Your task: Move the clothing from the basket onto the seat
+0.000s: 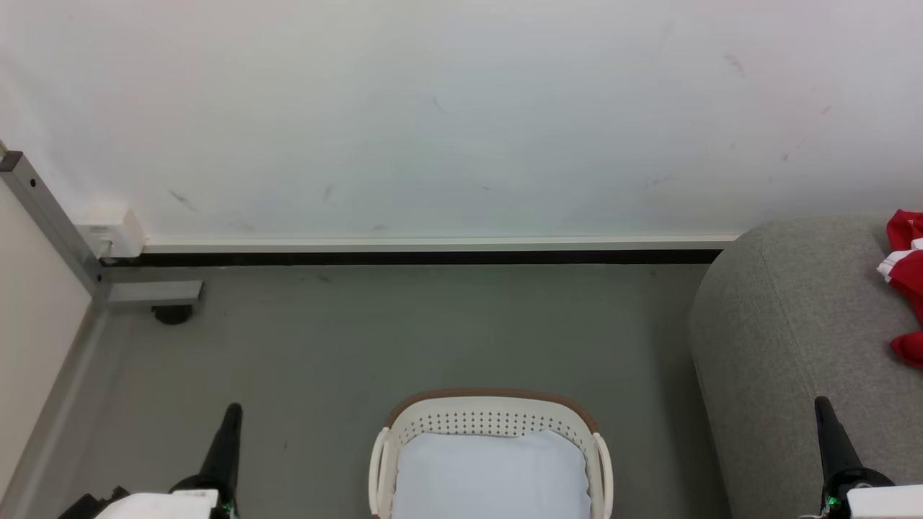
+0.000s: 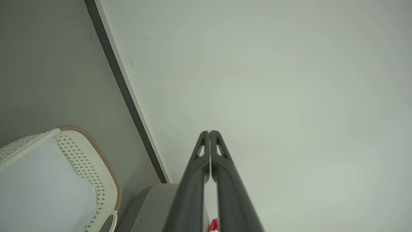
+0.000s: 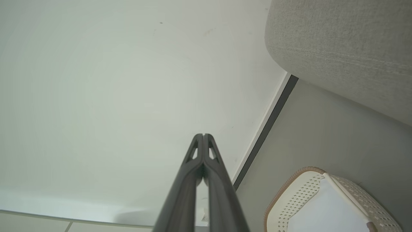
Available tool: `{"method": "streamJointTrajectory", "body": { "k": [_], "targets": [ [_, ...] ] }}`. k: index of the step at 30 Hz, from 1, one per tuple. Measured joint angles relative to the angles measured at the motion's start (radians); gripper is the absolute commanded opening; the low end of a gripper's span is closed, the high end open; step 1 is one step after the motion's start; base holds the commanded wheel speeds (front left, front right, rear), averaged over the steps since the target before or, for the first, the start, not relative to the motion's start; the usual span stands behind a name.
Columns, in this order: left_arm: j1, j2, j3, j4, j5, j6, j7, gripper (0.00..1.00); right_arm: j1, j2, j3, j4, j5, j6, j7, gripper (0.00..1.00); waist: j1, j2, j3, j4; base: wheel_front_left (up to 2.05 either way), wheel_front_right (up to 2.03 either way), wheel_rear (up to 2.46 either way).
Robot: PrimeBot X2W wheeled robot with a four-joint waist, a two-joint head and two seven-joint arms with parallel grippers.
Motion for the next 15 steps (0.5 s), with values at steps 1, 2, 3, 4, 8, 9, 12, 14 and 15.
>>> {"method": "streamJointTrajectory", "body": {
  "k": [1,2,3,4,8,9,12,14,15],
  "targets": [
    [-0.001,0.000,0.001,0.000,-0.010,0.000,0.001,0.00,0.000,0.000,-0.001,0.000,0.009,0.000,0.004,0.00,0.0000,0.0000,0.000,0.000,0.00,0.00,0.00],
    [-0.002,0.000,0.002,0.000,-0.016,0.000,0.002,0.00,-0.001,0.000,-0.001,-0.001,0.017,0.000,0.005,0.00,0.0000,0.0000,0.001,0.001,0.00,0.00,0.00],
    [-0.004,0.000,0.003,0.000,-0.024,-0.001,0.004,0.00,-0.001,0.000,-0.002,-0.001,0.024,0.000,0.007,0.00,0.0000,0.0000,0.001,0.001,0.00,0.00,0.00],
    [-0.005,0.000,0.004,0.000,-0.030,-0.002,0.007,0.00,-0.002,0.000,-0.002,-0.001,0.030,0.000,0.008,0.00,0.0000,0.0000,0.001,0.002,0.00,0.00,0.00],
    [-0.009,0.000,0.008,-0.001,-0.055,-0.007,0.015,0.00,-0.008,-0.001,-0.004,-0.002,0.062,0.000,0.016,0.00,0.0000,0.0000,0.002,0.003,0.00,0.00,0.00],
    [-0.009,0.000,0.009,-0.001,-0.066,-0.007,0.018,0.00,-0.009,-0.001,-0.005,-0.002,0.071,0.000,0.019,0.00,0.0000,0.0000,0.003,0.004,0.00,0.00,0.00],
    [-0.014,-0.001,0.012,-0.001,-0.086,-0.008,0.022,0.00,-0.012,-0.001,-0.007,-0.003,0.090,0.000,0.024,0.00,0.0000,0.0000,0.003,0.005,0.00,0.00,0.00],
    [-0.018,-0.001,0.014,-0.002,-0.098,-0.008,0.027,0.00,-0.014,-0.002,-0.008,-0.004,0.105,0.000,0.029,0.00,-0.0001,0.0000,0.004,0.006,0.00,0.00,0.00],
    [-0.018,-0.001,0.015,-0.002,-0.101,-0.008,0.028,0.00,-0.015,-0.002,-0.008,-0.004,0.114,0.000,0.029,0.00,0.0000,0.0000,0.004,0.007,0.00,0.00,0.00]
  ]
}}
